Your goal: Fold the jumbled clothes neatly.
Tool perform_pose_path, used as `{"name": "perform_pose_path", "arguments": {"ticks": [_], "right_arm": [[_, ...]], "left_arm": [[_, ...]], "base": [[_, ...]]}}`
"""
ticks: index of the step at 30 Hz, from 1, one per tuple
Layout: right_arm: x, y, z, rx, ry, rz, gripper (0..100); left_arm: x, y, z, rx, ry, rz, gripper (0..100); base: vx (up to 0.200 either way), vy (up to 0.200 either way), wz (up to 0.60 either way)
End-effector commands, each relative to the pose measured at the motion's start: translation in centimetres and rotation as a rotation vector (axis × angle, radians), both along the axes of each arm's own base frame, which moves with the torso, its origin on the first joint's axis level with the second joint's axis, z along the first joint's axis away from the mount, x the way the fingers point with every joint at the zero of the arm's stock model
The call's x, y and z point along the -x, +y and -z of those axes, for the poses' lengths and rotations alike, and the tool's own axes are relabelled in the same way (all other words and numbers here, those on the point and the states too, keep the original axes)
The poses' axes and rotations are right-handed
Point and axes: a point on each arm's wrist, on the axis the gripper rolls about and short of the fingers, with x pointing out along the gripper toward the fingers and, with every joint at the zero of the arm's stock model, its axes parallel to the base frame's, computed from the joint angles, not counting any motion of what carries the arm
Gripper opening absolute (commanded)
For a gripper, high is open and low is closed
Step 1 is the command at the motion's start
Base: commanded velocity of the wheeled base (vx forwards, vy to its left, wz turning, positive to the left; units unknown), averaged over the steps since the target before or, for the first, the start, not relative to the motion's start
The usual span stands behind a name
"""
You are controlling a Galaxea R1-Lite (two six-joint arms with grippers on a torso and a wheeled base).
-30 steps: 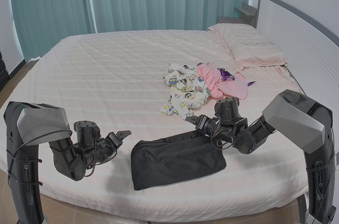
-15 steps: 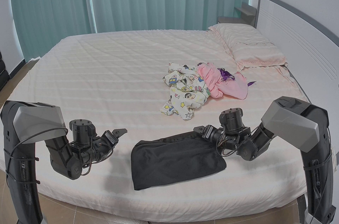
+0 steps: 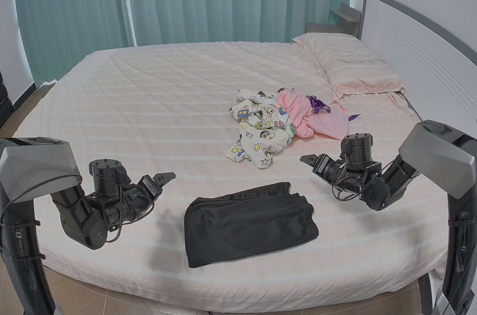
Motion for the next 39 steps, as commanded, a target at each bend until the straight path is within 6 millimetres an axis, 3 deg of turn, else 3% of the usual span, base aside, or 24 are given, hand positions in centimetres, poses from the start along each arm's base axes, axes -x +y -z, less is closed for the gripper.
{"name": "perform_pose_path", "arguments": {"ticks": [1, 3, 4, 5, 9, 10, 11, 12, 14, 15, 16, 17, 19, 20, 21, 24, 25, 26, 32, 39], "right_arm": [[5.4, -3.2, -7.8, -0.008, -0.120, 0.030, 100], [8.1, -3.9, -9.5, 0.008, -0.165, 0.022, 100], [8.1, -3.9, -9.5, 0.008, -0.165, 0.022, 100], [11.3, -4.7, -11.1, 0.046, -0.219, 0.013, 100], [17.2, -6.5, -12.7, 0.139, -0.293, 0.059, 100], [17.7, -6.6, -12.7, 0.146, -0.296, 0.062, 100], [20.2, -7.4, -13.0, 0.184, -0.322, 0.085, 100], [21.3, -7.8, -13.3, 0.200, -0.343, 0.095, 100], [22.4, -8.1, -13.4, 0.210, -0.356, 0.101, 100], [24.9, -8.9, -13.6, 0.219, -0.392, 0.125, 100], [24.9, -8.9, -13.6, 0.219, -0.392, 0.125, 100], [27.0, -9.7, -12.9, 0.229, -0.395, 0.160, 100], [28.1, -10.1, -12.4, 0.235, -0.395, 0.181, 100], [30.1, -10.8, -11.6, 0.237, -0.401, 0.217, 100], [30.3, -10.8, -11.6, 0.234, -0.404, 0.223, 100], [34.2, -12.3, -12.1, 0.212, -0.488, 0.334, 100], [34.2, -12.3, -12.1, 0.212, -0.488, 0.334, 100], [36.2, -12.8, -11.3, 0.258, -0.481, 0.337, 100], [40.0, -13.7, -8.2, 0.355, -0.434, 0.360, 100], [41.9, -13.6, -6.5, 0.419, -0.436, 0.321, 100]], "left_arm": [[4.1, 0.9, -6.7, -0.078, -0.135, 0.035, 100], [6.2, 1.3, -8.2, -0.089, -0.171, 0.040, 100], [6.2, 1.3, -8.2, -0.089, -0.171, 0.040, 100], [8.5, 1.7, -9.4, -0.099, -0.207, 0.042, 100], [13.1, 2.4, -11.2, -0.143, -0.294, 0.057, 100], [13.5, 2.5, -11.3, -0.147, -0.300, 0.060, 100], [15.3, 2.8, -11.4, -0.174, -0.319, 0.070, 100], [16.2, 3.0, -11.1, -0.203, -0.316, 0.077, 100], [17.8, 3.3, -10.5, -0.265, -0.317, 0.082, 100], [18.6, 3.5, -10.4, -0.286, -0.325, 0.078, 100], [18.6, 3.5, -10.4, -0.286, -0.325, 0.078, 100], [20.2, 3.8, -10.6, -0.320, -0.360, 0.044, 100], [20.9, 3.9, -11.0, -0.323, -0.382, 0.023, 100], [22.3, 4.3, -11.4, -0.344, -0.395, -0.027, 100], [22.5, 4.3, -11.4, -0.344, -0.399, -0.029, 100], [26.0, 5.0, -11.6, -0.405, -0.452, -0.050, 100], [26.0, 5.0, -11.6, -0.405, -0.452, -0.050, 100], [27.4, 5.4, -11.5, -0.466, -0.461, -0.070, 100], [30.5, 6.3, -10.8, -0.553, -0.457, -0.139, 100], [32.3, 6.9, -10.1, -0.714, -0.499, -0.216, 100]], "base": [[0.000, 0.000, 0.00], [0.000, 0.000, 0.00], [0.000, 0.000, 0.00], [0.000, 0.000, 0.00], [0.000, 0.000, 0.00], [0.000, 0.000, 0.00], [0.000, 0.000, 0.00], [0.000, 0.000, 0.00], [0.000, 0.000, 0.00], [0.000, 0.000, 0.00], [0.000, 0.000, 0.00], [0.000, 0.000, 0.00], [0.000, 0.000, 0.00], [0.000, 0.000, 0.00], [0.000, 0.000, 0.00], [0.000, 0.000, 0.00], [0.000, 0.000, 0.00], [0.000, 0.000, 0.00], [0.000, 0.000, 0.00], [0.000, 0.000, 0.00]]}}
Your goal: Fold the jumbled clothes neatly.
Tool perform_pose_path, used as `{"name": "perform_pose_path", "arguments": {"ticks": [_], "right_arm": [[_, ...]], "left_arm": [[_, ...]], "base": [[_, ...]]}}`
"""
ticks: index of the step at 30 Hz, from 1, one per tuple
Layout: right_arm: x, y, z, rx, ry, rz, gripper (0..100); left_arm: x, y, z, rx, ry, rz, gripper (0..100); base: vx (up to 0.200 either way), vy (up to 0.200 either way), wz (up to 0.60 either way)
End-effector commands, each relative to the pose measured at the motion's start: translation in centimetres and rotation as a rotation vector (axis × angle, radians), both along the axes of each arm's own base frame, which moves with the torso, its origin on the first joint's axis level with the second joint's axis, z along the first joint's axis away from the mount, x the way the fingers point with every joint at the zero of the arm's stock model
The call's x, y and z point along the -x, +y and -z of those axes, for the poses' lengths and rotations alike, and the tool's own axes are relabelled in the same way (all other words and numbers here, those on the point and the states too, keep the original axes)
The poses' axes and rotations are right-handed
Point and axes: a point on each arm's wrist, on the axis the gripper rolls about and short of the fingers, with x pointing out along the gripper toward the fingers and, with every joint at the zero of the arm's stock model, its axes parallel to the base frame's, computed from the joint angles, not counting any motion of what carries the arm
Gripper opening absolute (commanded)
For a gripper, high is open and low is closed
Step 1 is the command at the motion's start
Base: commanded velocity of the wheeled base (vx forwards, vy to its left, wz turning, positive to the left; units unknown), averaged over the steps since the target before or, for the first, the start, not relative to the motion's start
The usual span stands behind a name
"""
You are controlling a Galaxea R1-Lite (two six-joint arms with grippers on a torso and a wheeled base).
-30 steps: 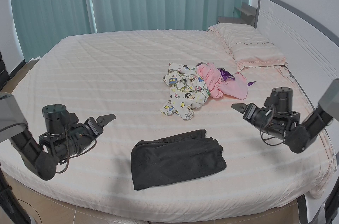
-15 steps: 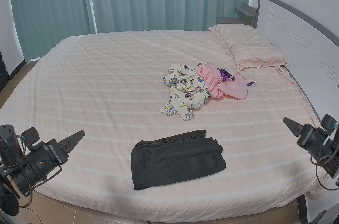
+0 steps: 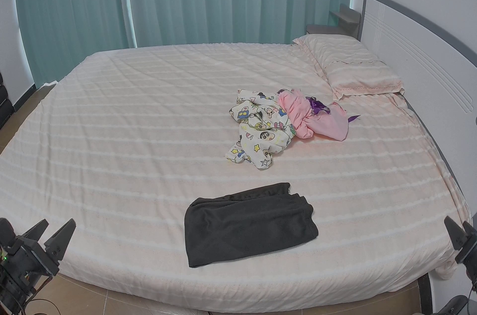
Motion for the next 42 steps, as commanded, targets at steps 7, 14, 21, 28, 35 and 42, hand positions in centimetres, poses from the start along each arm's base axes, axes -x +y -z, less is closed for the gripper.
{"name": "perform_pose_path", "arguments": {"ticks": [7, 14, 21, 28, 35, 42], "right_arm": [[6.0, -0.4, 3.5, 0.216, -0.193, 0.037, 100], [6.0, -0.4, 3.5, 0.257, -0.185, 0.050, 100], [5.9, -0.4, 3.5, 0.348, -0.182, 0.044, 100], [5.8, -0.3, 3.4, 0.546, -0.215, -0.034, 100], [5.8, -0.3, 3.6, 0.488, -0.189, -0.047, 100], [5.9, -0.3, 3.6, 0.379, -0.195, -0.017, 100]], "left_arm": [[6.2, 1.6, 1.9, -0.222, -0.182, -0.196, 100], [7.5, 1.8, 3.6, -0.246, -0.156, -0.228, 100], [7.7, 1.6, 4.6, -0.290, -0.132, -0.295, 100], [8.2, 1.2, 4.7, -0.416, -0.236, -0.169, 100], [8.1, 0.9, 5.3, -0.328, -0.197, -0.025, 100], [8.1, 0.9, 5.3, -0.325, -0.204, -0.028, 100]], "base": [[0.000, 0.000, 0.00], [0.000, 0.000, 0.00], [0.000, 0.000, 0.00], [0.000, 0.000, 0.00], [0.000, 0.000, 0.00], [0.000, 0.000, 0.00]]}}
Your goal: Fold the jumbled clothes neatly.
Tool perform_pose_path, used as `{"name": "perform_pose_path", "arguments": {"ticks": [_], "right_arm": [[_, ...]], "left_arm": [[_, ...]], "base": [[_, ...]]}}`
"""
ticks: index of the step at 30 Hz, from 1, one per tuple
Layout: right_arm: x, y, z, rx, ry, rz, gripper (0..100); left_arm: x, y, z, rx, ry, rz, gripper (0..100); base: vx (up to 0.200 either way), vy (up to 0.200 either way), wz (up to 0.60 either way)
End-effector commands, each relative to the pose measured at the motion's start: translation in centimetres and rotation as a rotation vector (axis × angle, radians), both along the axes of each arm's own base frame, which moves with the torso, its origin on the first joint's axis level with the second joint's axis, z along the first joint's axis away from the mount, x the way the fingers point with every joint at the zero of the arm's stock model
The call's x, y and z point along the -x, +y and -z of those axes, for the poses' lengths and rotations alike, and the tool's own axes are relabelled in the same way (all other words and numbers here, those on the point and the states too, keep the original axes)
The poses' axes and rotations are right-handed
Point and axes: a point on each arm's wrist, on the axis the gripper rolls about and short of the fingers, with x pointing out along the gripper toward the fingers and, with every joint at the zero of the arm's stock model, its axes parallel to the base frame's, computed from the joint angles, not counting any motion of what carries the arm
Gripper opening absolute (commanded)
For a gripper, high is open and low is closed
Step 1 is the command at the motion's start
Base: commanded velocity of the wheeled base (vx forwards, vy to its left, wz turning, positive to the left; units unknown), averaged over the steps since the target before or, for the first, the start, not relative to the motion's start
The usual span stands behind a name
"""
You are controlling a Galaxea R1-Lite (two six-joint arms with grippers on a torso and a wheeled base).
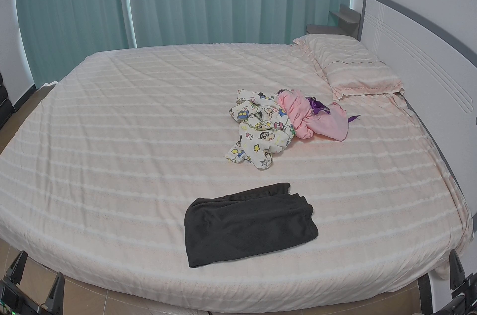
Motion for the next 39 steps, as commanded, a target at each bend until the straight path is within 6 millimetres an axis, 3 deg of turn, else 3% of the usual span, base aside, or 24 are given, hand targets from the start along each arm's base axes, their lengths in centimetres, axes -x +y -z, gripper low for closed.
{"name": "perform_pose_path", "arguments": {"ticks": [1, 4, 7, 9, 10, 14, 39], "right_arm": [[0.02, -0.08, 0.26, -0.049, -0.004, 0.037, 100], [0.07, -0.22, 0.10, -0.032, -0.014, 0.102, 100], [0.00, -0.11, 0.12, 0.042, -0.017, 0.052, 100], [-0.04, 0.29, 0.08, 0.055, -0.033, -0.124, 100], [-0.04, 0.30, 0.08, 0.053, -0.033, -0.129, 100], [0.06, 0.19, 1.02, -0.031, 0.088, -0.075, 100], [0.04, 0.19, 0.79, -0.050, 0.058, -0.075, 100]], "left_arm": [[-0.02, 0.01, 0.42, 0.000, 0.003, -0.002, 100], [-0.03, 0.01, 0.42, 0.002, 0.005, -0.002, 100], [-0.03, 0.01, 0.42, 0.002, 0.005, -0.002, 100], [-0.03, 0.01, 0.42, 0.003, 0.005, -0.002, 100], [-0.03, 0.01, 0.42, 0.003, 0.005, -0.002, 100], [-0.03, 0.01, 0.42, 0.019, 0.006, -0.005, 100], [-0.03, 0.04, 0.40, 0.002, 0.003, -0.016, 100]], "base": [[0.000, 0.000, 0.00], [0.000, 0.000, 0.00], [0.000, 0.000, 0.00], [0.000, 0.000, 0.00], [0.000, 0.000, 0.00], [0.000, 0.000, 0.00], [0.000, 0.000, 0.00]]}}
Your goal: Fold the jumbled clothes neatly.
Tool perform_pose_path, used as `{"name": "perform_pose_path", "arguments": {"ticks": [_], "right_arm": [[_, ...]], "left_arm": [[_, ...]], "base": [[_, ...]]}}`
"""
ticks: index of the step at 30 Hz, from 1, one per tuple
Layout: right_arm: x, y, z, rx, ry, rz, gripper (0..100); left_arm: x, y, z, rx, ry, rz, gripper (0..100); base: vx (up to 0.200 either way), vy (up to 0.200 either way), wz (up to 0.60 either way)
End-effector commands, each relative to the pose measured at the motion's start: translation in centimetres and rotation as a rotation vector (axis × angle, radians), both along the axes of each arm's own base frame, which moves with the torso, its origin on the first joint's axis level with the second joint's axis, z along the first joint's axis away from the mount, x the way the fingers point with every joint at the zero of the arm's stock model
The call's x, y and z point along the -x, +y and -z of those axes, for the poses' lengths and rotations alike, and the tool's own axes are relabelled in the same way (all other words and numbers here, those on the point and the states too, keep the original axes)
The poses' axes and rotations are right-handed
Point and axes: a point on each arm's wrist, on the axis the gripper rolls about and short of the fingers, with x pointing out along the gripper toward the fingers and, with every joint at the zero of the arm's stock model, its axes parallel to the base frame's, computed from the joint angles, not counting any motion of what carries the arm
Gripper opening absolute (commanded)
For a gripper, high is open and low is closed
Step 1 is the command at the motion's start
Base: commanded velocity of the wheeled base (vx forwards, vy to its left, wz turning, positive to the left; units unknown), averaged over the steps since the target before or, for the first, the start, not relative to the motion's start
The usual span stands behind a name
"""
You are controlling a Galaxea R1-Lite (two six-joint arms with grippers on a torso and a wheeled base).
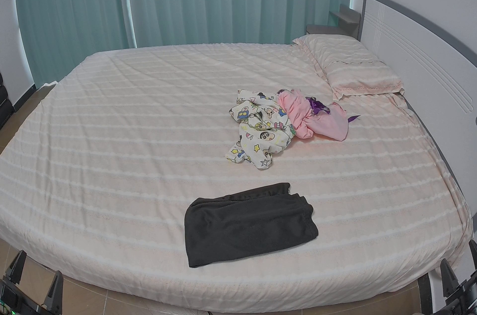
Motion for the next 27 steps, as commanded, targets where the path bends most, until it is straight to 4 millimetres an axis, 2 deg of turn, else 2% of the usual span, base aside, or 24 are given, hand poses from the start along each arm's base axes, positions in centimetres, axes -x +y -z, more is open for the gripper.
{"name": "perform_pose_path", "arguments": {"ticks": [1, 27], "right_arm": [[0.07, 0.00, 0.12, -0.002, -0.010, 0.000, 100], [0.07, -0.01, 0.12, -0.008, -0.010, 0.004, 100]], "left_arm": [[-0.04, 0.00, 0.42, 0.000, 0.005, 0.001, 100], [-0.04, 0.00, 0.42, 0.000, 0.005, 0.001, 100]], "base": [[0.000, 0.000, 0.00], [0.000, 0.000, 0.00]]}}
